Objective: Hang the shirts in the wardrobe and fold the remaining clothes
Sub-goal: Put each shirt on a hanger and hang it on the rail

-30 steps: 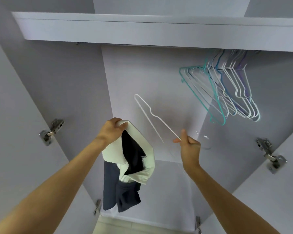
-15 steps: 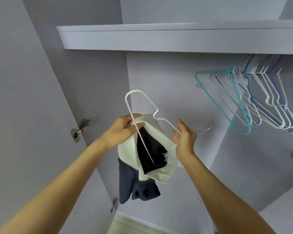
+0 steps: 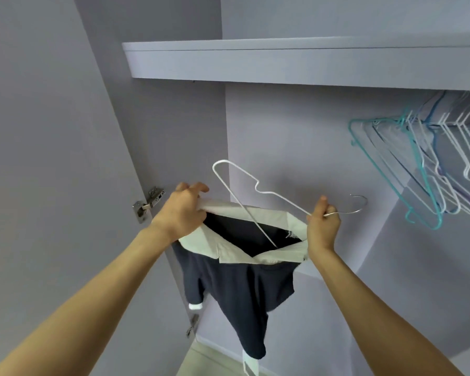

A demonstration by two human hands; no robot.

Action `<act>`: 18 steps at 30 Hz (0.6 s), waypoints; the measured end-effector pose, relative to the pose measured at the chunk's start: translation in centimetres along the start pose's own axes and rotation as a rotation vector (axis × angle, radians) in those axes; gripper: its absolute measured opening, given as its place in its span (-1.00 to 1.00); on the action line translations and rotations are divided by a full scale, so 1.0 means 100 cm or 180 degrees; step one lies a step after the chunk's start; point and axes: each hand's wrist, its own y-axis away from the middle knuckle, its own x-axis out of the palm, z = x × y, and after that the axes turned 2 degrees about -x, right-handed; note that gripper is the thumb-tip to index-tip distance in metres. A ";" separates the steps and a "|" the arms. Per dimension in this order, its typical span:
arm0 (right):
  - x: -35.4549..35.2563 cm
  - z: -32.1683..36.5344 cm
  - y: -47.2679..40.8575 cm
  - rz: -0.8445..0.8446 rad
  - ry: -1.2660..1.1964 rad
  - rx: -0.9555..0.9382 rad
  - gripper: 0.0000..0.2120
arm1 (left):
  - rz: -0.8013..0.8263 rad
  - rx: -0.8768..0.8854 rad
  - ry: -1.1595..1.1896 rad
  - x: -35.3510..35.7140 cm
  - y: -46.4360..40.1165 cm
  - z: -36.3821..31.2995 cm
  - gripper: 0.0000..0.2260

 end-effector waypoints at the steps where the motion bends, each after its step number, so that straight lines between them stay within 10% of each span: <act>1: 0.000 -0.003 0.001 -0.0031 -0.0036 0.0067 -0.65 | -0.0199 0.0010 -0.0061 0.001 -0.001 -0.002 -0.63; 18: 0.053 -0.021 0.031 0.0141 -0.0565 0.0767 -0.81 | -0.0407 0.0455 0.1724 -0.042 0.014 -0.046 -0.78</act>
